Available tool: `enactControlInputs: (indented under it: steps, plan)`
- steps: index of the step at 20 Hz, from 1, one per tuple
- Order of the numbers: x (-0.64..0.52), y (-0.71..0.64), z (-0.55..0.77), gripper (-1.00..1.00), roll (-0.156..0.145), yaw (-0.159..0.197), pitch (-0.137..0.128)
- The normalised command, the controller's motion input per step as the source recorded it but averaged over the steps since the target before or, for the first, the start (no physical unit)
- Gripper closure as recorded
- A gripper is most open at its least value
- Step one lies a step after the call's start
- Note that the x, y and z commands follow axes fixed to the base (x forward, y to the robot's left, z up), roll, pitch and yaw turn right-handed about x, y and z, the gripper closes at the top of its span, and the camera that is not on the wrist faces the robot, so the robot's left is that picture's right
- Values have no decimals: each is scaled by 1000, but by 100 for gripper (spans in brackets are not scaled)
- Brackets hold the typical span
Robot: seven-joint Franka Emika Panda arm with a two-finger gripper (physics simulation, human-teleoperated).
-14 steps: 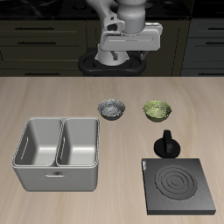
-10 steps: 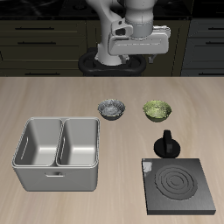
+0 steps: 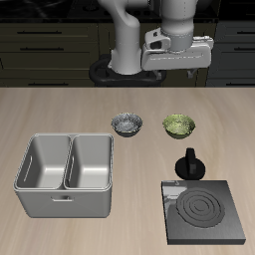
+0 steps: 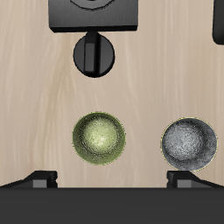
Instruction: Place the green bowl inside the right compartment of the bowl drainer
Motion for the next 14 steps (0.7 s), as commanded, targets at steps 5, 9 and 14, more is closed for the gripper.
enactControlInputs:
  steps: [5,9,14]
  plan:
    - [47,86,-77,-100,-39,6,5]
    - [37,101,-258,-100,-27,18,23]
    - [46,3,-412,-100,-3,-12,71]
